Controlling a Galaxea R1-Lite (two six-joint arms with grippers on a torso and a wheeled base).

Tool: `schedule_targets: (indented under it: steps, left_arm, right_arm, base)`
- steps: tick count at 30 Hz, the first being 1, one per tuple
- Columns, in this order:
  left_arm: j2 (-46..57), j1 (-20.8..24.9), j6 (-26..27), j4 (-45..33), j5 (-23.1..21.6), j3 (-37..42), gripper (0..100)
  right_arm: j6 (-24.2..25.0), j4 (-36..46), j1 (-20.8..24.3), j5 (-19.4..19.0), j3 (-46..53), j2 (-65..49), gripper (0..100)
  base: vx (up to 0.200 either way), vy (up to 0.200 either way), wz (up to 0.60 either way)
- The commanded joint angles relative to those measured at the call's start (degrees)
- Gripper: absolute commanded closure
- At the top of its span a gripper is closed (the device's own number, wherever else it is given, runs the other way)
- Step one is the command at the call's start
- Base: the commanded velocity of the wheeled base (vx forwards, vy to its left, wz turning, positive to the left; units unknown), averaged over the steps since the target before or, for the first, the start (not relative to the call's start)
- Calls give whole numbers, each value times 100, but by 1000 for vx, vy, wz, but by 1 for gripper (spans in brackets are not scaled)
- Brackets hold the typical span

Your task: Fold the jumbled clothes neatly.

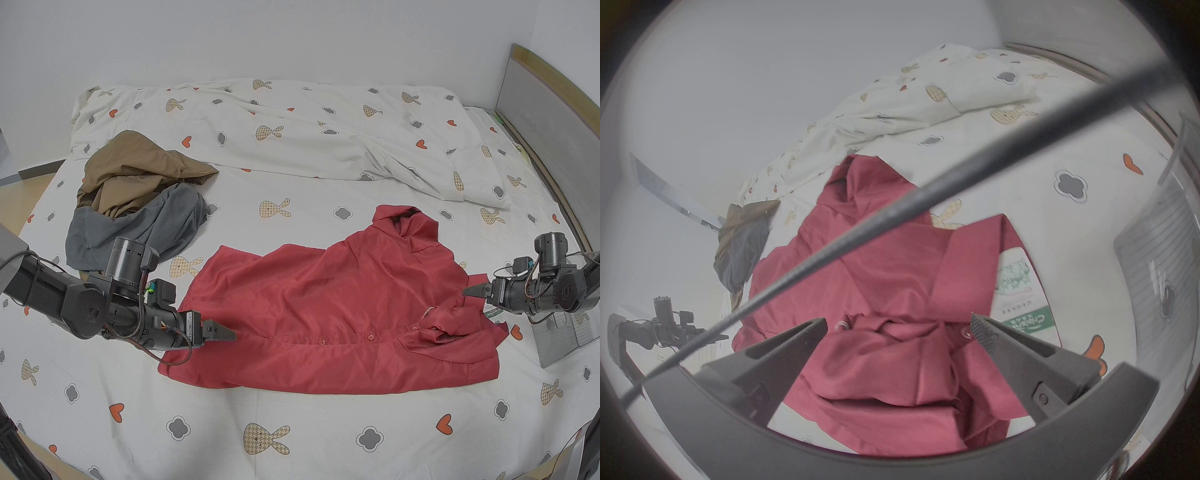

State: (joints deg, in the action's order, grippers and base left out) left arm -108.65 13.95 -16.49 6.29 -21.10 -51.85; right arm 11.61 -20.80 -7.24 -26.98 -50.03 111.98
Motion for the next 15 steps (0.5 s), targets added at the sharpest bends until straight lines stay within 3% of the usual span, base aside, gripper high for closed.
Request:
schedule_targets:
  steps: [1, 12, 15]
  left_arm:
    - [-15, 3, -3, 4, 1, -1, 0]
    - [-24, -6, -3, -5, 1, 8, 0]
    - [-33, -6, -3, -5, 1, 8, 0]
  right_arm:
    - [-97, -3, -128, -18, 108, 263, 0]
    - [-123, -56, -67, -194, 151, 702, 0]
    - [-115, -65, -102, -528, 125, 746, 0]
  base:
    - [0, 0, 0]
    - [0, 0, 0]
    - [0, 0, 0]
